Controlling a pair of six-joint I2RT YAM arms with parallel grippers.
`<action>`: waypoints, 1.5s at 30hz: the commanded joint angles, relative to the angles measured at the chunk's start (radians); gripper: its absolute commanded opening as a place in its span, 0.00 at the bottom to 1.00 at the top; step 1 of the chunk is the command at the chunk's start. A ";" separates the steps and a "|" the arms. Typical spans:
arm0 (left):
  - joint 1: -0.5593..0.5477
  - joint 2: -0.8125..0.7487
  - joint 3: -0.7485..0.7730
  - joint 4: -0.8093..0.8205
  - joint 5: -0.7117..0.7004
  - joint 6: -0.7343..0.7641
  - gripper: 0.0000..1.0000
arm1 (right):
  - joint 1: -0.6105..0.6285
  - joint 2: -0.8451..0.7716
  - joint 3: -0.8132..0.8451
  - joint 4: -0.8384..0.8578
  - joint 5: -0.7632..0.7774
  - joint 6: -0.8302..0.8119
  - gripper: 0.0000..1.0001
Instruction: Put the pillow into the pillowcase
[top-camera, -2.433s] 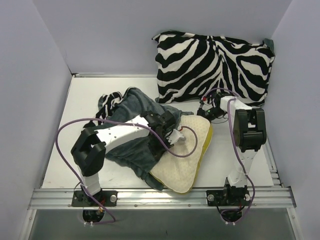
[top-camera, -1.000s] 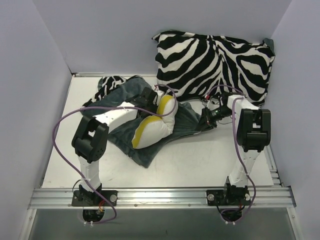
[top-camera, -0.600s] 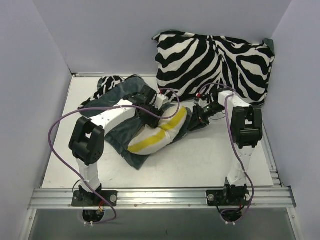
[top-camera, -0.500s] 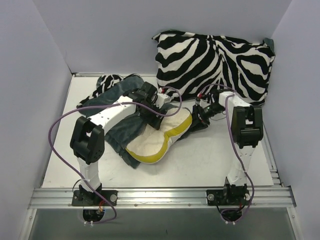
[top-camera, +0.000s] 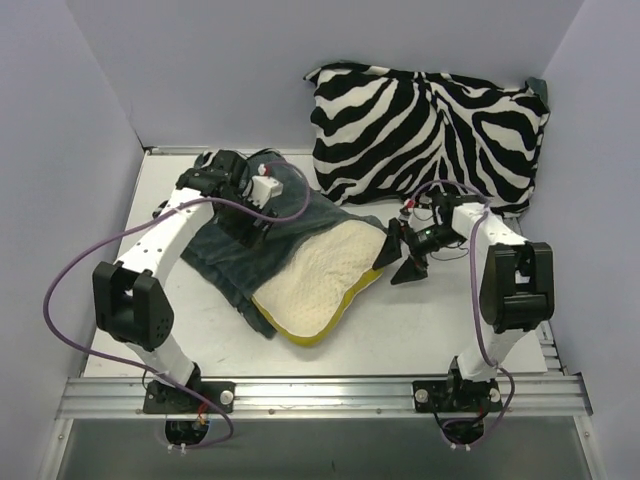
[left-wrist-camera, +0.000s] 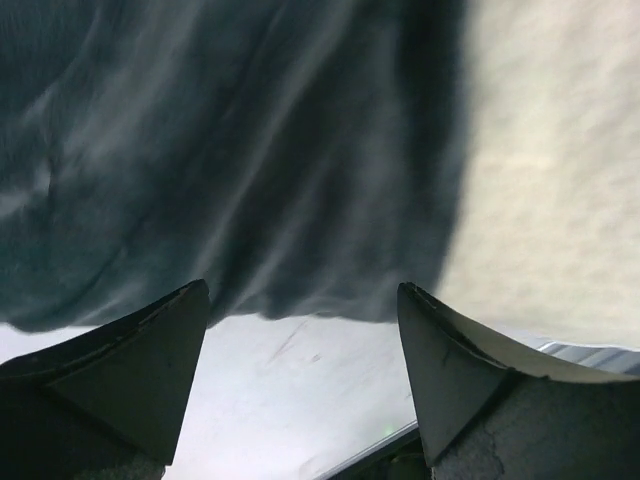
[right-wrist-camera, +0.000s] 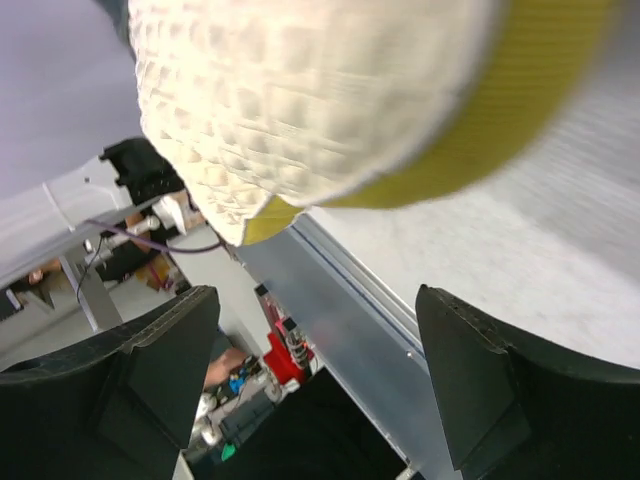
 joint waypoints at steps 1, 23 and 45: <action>0.068 0.085 -0.110 0.027 -0.159 0.142 0.84 | 0.087 0.013 -0.043 0.007 -0.067 0.060 0.82; -0.012 0.169 0.026 0.036 0.243 -0.031 0.02 | 0.250 0.139 0.104 0.352 -0.034 0.303 0.50; 0.420 -0.044 0.230 -0.139 0.579 -0.168 0.97 | 1.007 -0.325 -0.160 0.446 0.924 -0.602 1.00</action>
